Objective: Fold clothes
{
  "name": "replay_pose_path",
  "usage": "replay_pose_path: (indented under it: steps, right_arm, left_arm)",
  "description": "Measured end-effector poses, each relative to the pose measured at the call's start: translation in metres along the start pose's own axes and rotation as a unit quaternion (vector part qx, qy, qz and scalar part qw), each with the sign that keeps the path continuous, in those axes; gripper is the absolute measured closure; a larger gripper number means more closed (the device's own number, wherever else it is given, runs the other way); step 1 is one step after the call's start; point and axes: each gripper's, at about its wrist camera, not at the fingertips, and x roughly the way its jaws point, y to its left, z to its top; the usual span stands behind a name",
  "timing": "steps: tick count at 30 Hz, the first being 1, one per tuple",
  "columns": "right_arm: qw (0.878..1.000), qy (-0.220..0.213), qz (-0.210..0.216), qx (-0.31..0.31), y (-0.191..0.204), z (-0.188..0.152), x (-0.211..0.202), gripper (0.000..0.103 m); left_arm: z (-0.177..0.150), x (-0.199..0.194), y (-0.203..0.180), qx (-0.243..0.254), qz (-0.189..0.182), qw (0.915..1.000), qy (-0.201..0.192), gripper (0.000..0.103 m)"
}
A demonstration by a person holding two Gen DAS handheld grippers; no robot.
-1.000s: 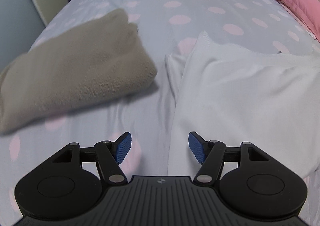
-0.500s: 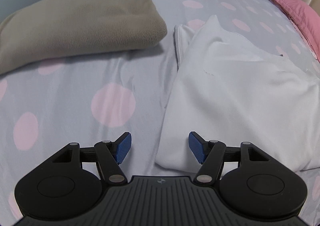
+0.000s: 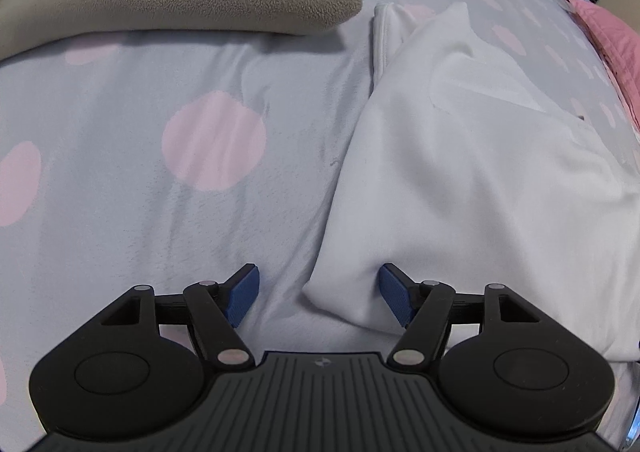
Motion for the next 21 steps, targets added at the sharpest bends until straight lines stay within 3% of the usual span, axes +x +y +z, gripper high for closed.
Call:
replay_pose_path:
  steps: [1, 2, 4, 10, 14, 18, 21]
  right_arm:
    - [1.0, -0.004, 0.004, 0.0, 0.002, 0.0, -0.001, 0.086]
    - [1.0, -0.007, 0.008, -0.001, 0.004, -0.001, -0.003, 0.087]
    - [0.999, -0.028, 0.005, -0.018, 0.013, -0.002, -0.012, 0.089]
    - [0.997, -0.074, 0.002, -0.039, 0.03, 0.012, -0.056, 0.092]
    - [0.997, -0.073, 0.001, -0.035, 0.033, 0.028, -0.088, 0.092]
    - [0.997, -0.051, -0.019, -0.049, 0.032, 0.021, -0.112, 0.092]
    - [0.997, -0.027, -0.038, -0.055, 0.023, 0.009, -0.109, 0.092]
  left_arm:
    - [0.0, -0.002, -0.002, 0.005, -0.006, 1.0, -0.003, 0.061]
    - [0.0, -0.004, -0.004, 0.006, -0.014, 0.9999, -0.005, 0.078]
    - [0.0, -0.011, -0.008, 0.006, -0.007, 0.9999, -0.013, 0.09]
    - [0.007, -0.056, -0.012, -0.011, -0.022, 0.9988, -0.042, 0.094]
    - [0.009, -0.094, -0.011, -0.023, -0.039, 0.998, -0.044, 0.095]
    - [-0.01, -0.115, -0.007, -0.027, -0.039, 0.9988, -0.014, 0.095]
    - [-0.032, -0.107, 0.002, -0.033, -0.038, 0.9985, 0.025, 0.095]
